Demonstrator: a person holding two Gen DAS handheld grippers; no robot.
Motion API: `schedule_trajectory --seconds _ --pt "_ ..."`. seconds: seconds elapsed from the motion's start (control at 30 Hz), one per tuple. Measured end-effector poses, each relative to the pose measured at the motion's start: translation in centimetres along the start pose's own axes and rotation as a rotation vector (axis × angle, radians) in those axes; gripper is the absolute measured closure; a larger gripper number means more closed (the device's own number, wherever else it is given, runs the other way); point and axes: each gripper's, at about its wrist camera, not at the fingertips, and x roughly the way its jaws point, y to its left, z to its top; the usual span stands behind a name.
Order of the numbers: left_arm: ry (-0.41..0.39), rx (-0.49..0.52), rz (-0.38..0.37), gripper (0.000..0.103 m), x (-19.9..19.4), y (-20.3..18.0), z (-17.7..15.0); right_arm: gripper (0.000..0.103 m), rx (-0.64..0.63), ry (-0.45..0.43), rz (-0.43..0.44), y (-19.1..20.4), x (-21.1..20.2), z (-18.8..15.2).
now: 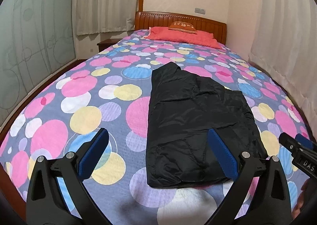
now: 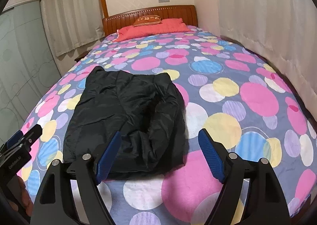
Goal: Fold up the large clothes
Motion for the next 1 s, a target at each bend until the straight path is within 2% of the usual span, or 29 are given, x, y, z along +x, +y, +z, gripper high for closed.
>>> schedule_trajectory --seconds 1.0 --pt "-0.005 0.000 -0.007 0.003 -0.7 -0.6 -0.3 0.024 -0.019 -0.017 0.014 1.5 -0.8 -0.3"
